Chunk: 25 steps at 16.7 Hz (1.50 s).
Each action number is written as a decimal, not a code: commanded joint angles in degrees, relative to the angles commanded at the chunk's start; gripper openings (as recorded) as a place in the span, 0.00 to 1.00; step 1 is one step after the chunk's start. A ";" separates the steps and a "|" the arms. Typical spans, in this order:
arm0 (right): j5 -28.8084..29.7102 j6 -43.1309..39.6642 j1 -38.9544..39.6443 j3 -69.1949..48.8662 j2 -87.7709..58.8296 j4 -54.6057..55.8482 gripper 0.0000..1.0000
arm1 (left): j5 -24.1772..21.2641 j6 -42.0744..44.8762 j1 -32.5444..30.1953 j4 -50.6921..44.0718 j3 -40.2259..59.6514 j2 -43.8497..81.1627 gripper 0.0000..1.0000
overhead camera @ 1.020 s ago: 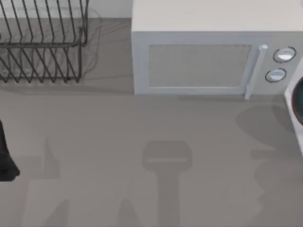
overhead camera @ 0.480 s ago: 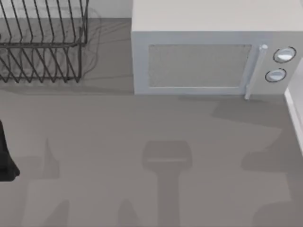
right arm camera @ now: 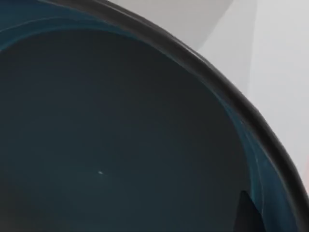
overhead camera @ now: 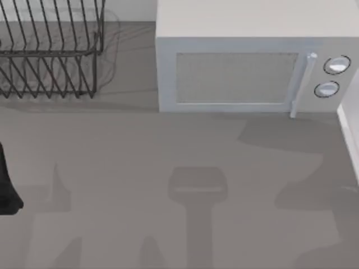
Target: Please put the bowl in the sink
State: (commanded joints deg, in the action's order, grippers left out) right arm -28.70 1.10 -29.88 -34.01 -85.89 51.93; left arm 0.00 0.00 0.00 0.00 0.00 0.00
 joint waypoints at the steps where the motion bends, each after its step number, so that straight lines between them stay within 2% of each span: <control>1: -0.11 0.00 0.05 0.06 -0.69 0.69 0.00 | 0.00 0.00 0.00 0.00 0.00 0.00 1.00; 5: -0.55 -0.02 0.01 0.93 -9.36 9.64 0.00 | 0.00 0.00 0.00 0.00 0.00 0.00 1.00; 11: -0.12 -0.34 -0.48 3.90 -29.91 34.62 0.00 | 0.00 0.00 0.00 0.00 0.00 0.00 1.00; 14: 0.26 -0.34 -0.43 5.31 -37.55 43.73 0.00 | 0.00 0.00 0.00 0.00 0.00 0.00 1.00; 21: 0.49 -0.26 -0.37 5.98 -41.11 47.44 0.00 | 0.00 0.00 0.00 0.00 0.00 0.00 1.00; 25: 0.49 -0.26 -0.37 5.98 -41.11 47.44 0.30 | 0.00 0.00 0.00 0.00 0.00 0.00 1.00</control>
State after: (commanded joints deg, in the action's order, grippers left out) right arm -28.21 0.84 -30.25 -28.04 -126.99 99.37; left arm 0.00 0.00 0.00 0.00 0.00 0.00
